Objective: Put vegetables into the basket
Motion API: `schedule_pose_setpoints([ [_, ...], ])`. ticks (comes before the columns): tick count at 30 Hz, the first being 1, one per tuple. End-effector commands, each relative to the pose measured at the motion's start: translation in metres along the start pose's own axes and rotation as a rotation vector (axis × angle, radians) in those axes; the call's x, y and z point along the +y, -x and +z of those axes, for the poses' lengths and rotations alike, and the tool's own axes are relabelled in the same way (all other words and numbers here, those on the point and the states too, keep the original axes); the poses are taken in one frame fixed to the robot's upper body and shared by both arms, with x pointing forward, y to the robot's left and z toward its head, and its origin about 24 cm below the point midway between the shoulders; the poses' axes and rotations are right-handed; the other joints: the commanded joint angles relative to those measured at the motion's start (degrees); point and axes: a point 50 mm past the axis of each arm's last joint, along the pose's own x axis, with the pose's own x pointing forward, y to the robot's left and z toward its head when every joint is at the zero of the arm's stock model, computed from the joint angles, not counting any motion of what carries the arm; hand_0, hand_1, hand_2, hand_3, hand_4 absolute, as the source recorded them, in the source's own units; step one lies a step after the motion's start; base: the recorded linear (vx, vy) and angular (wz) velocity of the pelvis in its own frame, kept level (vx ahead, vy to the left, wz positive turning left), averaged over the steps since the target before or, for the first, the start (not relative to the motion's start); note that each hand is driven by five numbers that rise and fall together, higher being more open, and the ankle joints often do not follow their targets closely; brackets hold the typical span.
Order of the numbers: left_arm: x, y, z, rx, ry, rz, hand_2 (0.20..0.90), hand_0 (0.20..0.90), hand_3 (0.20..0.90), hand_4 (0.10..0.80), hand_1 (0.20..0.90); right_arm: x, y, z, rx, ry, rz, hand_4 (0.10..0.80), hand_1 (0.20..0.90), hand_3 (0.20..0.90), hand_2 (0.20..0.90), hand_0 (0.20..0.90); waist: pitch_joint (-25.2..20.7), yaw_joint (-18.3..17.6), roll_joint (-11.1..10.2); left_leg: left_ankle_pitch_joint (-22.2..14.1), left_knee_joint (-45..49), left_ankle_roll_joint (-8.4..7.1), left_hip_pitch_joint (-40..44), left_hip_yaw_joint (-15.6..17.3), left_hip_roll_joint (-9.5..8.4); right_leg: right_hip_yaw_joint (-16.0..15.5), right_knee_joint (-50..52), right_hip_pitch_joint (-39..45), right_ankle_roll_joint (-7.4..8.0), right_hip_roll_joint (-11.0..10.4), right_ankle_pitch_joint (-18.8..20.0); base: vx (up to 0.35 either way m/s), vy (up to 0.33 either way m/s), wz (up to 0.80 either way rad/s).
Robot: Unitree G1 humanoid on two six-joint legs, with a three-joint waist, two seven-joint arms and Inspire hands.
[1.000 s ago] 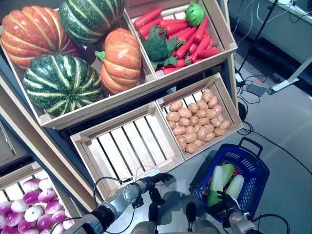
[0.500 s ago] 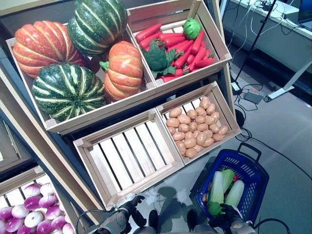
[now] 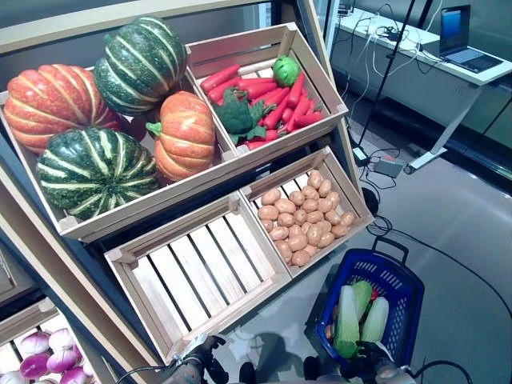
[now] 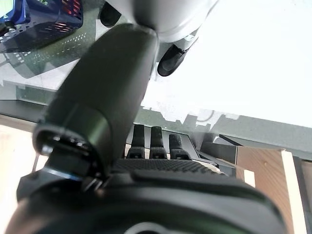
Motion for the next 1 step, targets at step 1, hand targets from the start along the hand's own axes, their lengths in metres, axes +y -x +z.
schedule_pose_setpoints([
  [1, 0.0262, -0.0075, 0.0311, -0.059, 0.009, 0.082, 0.900, 0.900, 0.900, 0.800, 0.900, -0.0114, -0.0005, 0.0352, -0.085, 0.033, 0.002, 0.800, 0.900, 0.900, 0.900, 0.900, 5.41, -0.59, -0.81, -4.57, 5.47, 0.57, -2.01, -1.58, -1.45, -0.13, 5.48, -2.00, 0.45, -1.23, 0.93, -0.077, -0.025, 0.03],
])
